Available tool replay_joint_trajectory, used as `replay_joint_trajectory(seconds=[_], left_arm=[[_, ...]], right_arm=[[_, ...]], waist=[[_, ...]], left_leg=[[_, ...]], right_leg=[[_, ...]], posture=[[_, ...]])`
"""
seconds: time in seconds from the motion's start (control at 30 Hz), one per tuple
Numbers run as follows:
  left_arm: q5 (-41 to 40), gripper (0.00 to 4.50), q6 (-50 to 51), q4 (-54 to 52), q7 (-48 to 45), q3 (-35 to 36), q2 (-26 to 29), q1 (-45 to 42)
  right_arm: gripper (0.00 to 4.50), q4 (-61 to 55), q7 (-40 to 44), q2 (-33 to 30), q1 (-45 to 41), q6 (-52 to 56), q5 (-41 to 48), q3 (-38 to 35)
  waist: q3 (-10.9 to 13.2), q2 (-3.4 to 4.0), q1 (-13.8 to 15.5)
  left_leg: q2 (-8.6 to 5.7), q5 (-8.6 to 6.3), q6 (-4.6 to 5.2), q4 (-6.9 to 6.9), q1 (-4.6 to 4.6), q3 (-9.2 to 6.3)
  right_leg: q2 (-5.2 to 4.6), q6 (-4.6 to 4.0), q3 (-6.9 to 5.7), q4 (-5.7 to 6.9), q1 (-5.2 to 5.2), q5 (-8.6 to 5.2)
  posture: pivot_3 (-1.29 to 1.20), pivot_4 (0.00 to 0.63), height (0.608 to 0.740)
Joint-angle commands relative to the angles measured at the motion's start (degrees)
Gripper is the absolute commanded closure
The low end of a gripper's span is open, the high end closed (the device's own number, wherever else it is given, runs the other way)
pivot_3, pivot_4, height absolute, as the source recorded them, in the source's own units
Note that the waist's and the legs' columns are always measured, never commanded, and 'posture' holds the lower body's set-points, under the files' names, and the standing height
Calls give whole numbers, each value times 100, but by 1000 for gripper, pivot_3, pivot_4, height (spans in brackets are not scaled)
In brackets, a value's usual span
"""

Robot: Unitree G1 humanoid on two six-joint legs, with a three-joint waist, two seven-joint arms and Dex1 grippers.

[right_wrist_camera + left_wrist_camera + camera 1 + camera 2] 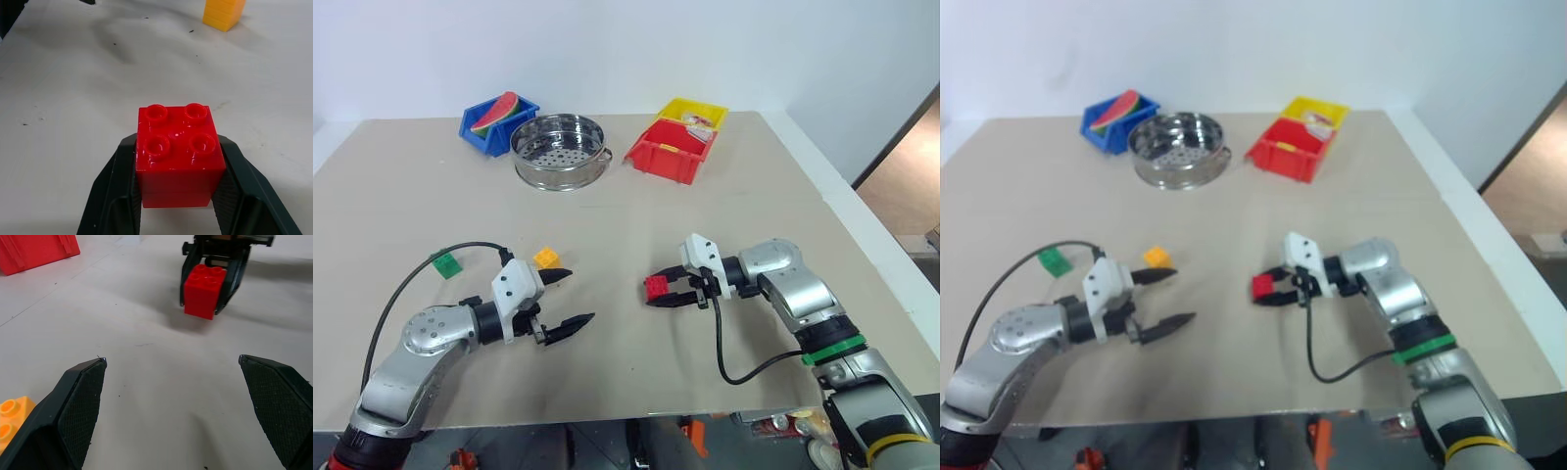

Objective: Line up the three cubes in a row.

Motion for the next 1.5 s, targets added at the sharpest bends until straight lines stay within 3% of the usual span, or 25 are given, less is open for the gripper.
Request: replay_joint_trajectory(seconds=[0.03,0.57,0.63,0.77,0.8,0.87,1.07,1.23,1.37,1.5], left_arm=[[-97,0,18,-353,91,258,89,176],[-59,0,-20,-447,216,245,125,324],[-90,0,-22,-446,186,244,125,317],[-126,0,-34,-404,119,262,144,296],[-123,0,-49,-367,98,277,153,279],[-142,0,-68,-298,83,339,144,245],[-365,0,90,-115,724,1251,1,191],[-719,0,743,-264,2169,2383,-452,5],[-499,0,826,-357,2685,2734,-501,101],[-34,0,594,188,3058,3178,-328,109]], right_arm=[[3219,203,127,98,-163,-232,-70,-78],[3219,511,125,282,-84,-358,-243,-122],[2151,547,192,234,-104,-357,-272,-101],[810,496,283,194,-133,-217,-201,-166],[282,457,293,189,-136,-210,-180,-195],[29,368,312,160,-148,-144,-142,-241],[29,-612,202,14,-189,798,484,-683],[29,-1747,-3,-88,-143,2020,1226,-1005],[29,-2095,-152,-92,-85,2125,1326,-1030],[29,-2079,-297,-2,-147,1869,1237,-992]], waist=[[0,0,8],[0,0,27],[0,0,27],[0,0,26],[0,0,26],[0,0,26],[0,1,24],[0,0,26],[-1,-1,27],[-1,-1,25]], left_leg=[[3,0,0,0,0,-1],[4,1,-1,1,2,-1],[4,1,-1,1,2,0],[4,1,-1,1,2,1],[4,1,-1,1,2,1],[4,1,-1,1,2,0],[8,1,-1,1,1,2],[15,1,-1,1,-1,-9],[12,1,-1,3,0,-8],[9,1,-1,3,2,-1]], right_leg=[[1,-1,-1,0,0,0],[2,-10,-1,1,0,8],[2,-10,-1,1,0,8],[2,-10,-1,1,0,8],[2,-10,-1,1,0,8],[2,-10,-1,1,0,8],[6,-10,0,3,-5,9],[9,-11,-2,3,-3,9],[8,-11,-2,3,-1,9],[7,-10,-2,4,-2,10]], posture=[[0,150,740],[0,150,740],[0,150,740],[0,150,740],[0,150,740],[0,150,740],[0,150,740],[0,150,740],[0,150,740],[0,150,740]])
